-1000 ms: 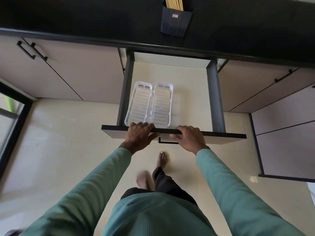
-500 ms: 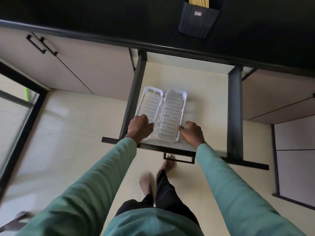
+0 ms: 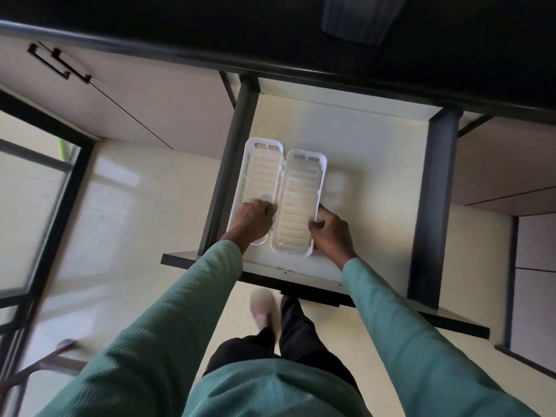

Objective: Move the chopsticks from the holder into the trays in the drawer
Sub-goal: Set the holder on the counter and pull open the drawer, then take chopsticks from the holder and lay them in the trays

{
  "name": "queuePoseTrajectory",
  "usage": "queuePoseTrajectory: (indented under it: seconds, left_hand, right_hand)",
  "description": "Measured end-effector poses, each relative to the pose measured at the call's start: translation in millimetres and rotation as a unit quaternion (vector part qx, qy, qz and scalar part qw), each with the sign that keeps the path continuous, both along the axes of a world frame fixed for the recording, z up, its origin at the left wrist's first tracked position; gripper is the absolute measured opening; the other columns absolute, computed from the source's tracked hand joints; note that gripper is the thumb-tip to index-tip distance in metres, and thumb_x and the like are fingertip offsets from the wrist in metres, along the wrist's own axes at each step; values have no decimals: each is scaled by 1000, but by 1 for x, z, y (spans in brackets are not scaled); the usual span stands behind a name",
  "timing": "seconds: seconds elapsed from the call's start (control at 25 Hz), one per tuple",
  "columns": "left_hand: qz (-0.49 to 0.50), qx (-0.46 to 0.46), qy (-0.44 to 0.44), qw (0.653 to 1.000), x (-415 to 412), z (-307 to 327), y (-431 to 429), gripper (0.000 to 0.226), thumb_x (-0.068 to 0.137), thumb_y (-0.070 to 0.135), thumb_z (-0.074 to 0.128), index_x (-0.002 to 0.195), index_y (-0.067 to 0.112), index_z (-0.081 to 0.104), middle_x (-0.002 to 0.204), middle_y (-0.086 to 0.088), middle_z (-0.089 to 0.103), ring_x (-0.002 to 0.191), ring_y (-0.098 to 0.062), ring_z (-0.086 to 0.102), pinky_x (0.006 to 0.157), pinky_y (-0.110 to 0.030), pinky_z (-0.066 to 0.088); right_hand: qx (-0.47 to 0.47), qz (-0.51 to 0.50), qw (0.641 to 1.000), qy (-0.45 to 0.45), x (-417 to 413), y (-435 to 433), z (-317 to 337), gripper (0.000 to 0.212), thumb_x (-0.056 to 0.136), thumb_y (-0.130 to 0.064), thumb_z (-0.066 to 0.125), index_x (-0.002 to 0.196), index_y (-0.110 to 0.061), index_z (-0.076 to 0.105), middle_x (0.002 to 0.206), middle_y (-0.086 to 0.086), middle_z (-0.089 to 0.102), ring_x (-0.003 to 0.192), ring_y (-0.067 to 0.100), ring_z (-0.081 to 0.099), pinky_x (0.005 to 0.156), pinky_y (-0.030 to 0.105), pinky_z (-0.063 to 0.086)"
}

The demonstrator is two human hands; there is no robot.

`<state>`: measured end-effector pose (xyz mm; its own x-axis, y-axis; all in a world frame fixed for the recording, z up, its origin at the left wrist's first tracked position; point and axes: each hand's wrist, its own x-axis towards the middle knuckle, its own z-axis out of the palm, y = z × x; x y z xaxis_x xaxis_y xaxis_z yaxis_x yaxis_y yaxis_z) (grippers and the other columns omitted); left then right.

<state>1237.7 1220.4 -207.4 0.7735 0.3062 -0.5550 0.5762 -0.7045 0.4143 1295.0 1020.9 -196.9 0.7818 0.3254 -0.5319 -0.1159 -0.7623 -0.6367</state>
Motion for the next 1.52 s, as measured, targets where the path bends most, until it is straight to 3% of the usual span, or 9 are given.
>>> queuePoseTrajectory:
  seconds: [0.2,0.36,0.48,0.68,0.8,0.96,1.04,1.28,1.52]
  left_hand:
    - [9,-64,31,997,-7,8,4,36,111,35,41,93,17,66,76,3,69,62,-9,66,75,-32,56]
    - [-11,-10,19,1000,2,40,6,52,109,50,32,122,16,69,106,-8,77,85,-23,70,86,-40,56]
    - [28,57,-142,988,29,86,17,55,105,60,34,136,25,63,120,-2,77,100,-25,74,83,-38,58]
    - [40,-17,-396,917,118,166,39,49,104,57,41,133,23,63,119,2,73,94,-6,67,74,-10,48]
    - [14,-52,-436,898,193,208,55,50,104,51,48,141,19,55,128,-4,66,111,-15,67,90,-30,58]
    - [-10,-40,-427,903,267,233,71,49,101,46,54,143,22,47,135,-7,57,119,-21,61,96,-40,54]
    - [7,-59,-424,904,290,233,75,45,100,40,59,139,21,48,133,-8,57,119,-22,59,96,-43,54]
    - [38,-127,-393,910,300,213,70,50,97,34,66,142,23,46,136,-5,58,122,-20,58,98,-45,56]
    - [121,-146,-381,905,319,224,79,42,95,39,70,128,20,53,117,-1,69,101,-15,69,87,-38,59]
  right_hand:
    - [20,17,1000,14,7,-5,1,41,100,-31,60,141,-35,61,100,2,81,97,27,75,94,36,58]
    - [-23,-2,999,-29,14,-3,14,48,101,-46,57,143,-22,56,109,5,76,107,31,71,86,34,52]
    - [49,-66,982,-173,39,6,49,44,101,-35,61,140,-15,58,122,5,69,110,26,68,90,39,55]
    - [165,-70,898,-402,133,41,134,35,100,-18,64,133,-9,64,126,9,66,116,27,64,94,42,57]
    - [115,-34,858,-500,201,65,188,43,97,-17,66,139,-8,60,138,14,58,130,32,55,105,40,50]
    - [-60,45,899,-431,260,79,215,62,100,-22,64,158,-16,41,160,10,43,152,33,31,118,46,40]
    - [-117,72,905,-402,273,79,213,53,102,-24,63,153,-19,48,157,6,50,156,33,28,122,48,36]
    - [-155,46,904,-395,269,72,206,26,96,-21,71,122,-20,69,133,1,66,146,23,44,110,39,48]
    - [-125,17,907,-402,271,81,220,28,98,-38,67,123,-26,68,123,-4,70,123,19,57,98,35,48]
